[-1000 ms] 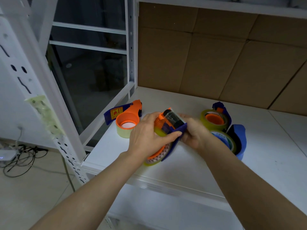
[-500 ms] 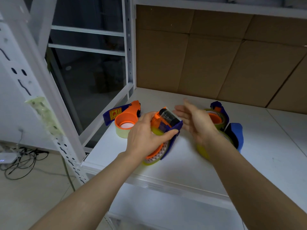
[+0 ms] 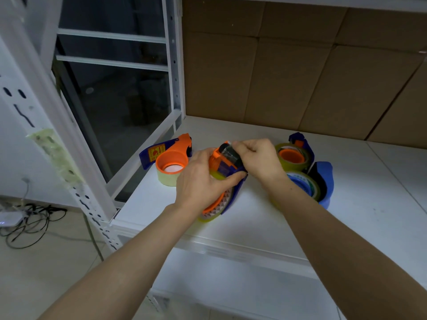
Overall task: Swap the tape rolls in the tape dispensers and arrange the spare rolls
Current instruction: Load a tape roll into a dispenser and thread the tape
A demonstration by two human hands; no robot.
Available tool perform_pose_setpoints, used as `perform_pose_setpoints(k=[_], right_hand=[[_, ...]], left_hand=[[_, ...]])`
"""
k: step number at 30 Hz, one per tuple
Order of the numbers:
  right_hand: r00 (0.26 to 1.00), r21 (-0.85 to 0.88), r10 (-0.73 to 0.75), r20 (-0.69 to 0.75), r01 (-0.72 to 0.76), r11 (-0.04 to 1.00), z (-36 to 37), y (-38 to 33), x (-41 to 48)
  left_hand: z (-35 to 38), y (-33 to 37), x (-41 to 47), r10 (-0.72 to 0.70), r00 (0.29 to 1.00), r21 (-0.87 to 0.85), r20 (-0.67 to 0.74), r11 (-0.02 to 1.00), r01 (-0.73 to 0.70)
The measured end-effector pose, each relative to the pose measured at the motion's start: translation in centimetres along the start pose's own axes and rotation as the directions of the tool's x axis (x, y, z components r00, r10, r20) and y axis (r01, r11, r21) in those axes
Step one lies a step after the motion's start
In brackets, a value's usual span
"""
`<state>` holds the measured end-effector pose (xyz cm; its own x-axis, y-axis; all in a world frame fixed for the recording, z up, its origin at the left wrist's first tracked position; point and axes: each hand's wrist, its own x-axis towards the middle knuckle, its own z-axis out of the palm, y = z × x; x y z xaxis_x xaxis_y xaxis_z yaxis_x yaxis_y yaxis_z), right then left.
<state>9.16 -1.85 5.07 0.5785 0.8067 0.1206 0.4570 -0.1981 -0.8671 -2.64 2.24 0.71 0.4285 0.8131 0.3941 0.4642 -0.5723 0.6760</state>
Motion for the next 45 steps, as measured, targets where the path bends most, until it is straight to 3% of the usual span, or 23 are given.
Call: perform_pose_setpoints(k=[2,8,14,16,18,20,30,42,45], right_hand=[[0.999,0.074,0.019,0.041,-0.022,0.997,-0.1,0.1,-0.2],[0.993,0.054,0.099,0.059,-0.103,0.993,-0.6,-0.4,0.2],[0.997,-0.281,-0.015,0.072,0.035,0.959,-0.6,-1.5,0.6],[0.995,-0.246,-0.016,0.098,0.04,0.968,-0.6,-1.3,0.6],[0.993,-0.216,-0.024,0.119,0.049,0.975,-0.6,-1.2,0.5],[0.993,-0.233,-0.052,0.108,0.076,0.969,-0.4,-1.1,0.4],[0.992,-0.367,-0.127,-0.004,0.117,0.923,0.1,-0.8,-0.4],[0.975,-0.519,-0.208,-0.074,0.14,0.843,0.5,0.1,-0.2],[0.991,-0.294,-0.131,-0.038,0.114,0.949,0.2,0.4,0.2]], left_hand=[[0.0,0.0,0.1,0.001,1.0,-0.004,0.006,1.0,-0.001],[0.0,0.4,0.2,0.002,1.0,0.012,0.005,1.0,-0.002],[0.0,0.7,0.6,-0.005,0.997,0.02,0.072,1.0,0.004],[-0.5,0.3,0.7,-0.032,0.987,-0.168,0.154,0.984,0.058],[-0.9,-0.1,0.9,-0.078,0.975,-0.41,0.207,0.898,0.158],[-1.1,-0.3,1.1,-0.087,0.98,-0.472,0.181,0.866,0.164],[-0.8,-0.4,1.7,-0.115,0.983,-0.519,0.146,0.837,0.175],[-0.6,-0.2,2.8,-0.106,0.979,-0.415,0.173,0.894,0.17],[-0.6,0.0,2.6,-0.116,0.98,-0.407,0.159,0.897,0.172]])
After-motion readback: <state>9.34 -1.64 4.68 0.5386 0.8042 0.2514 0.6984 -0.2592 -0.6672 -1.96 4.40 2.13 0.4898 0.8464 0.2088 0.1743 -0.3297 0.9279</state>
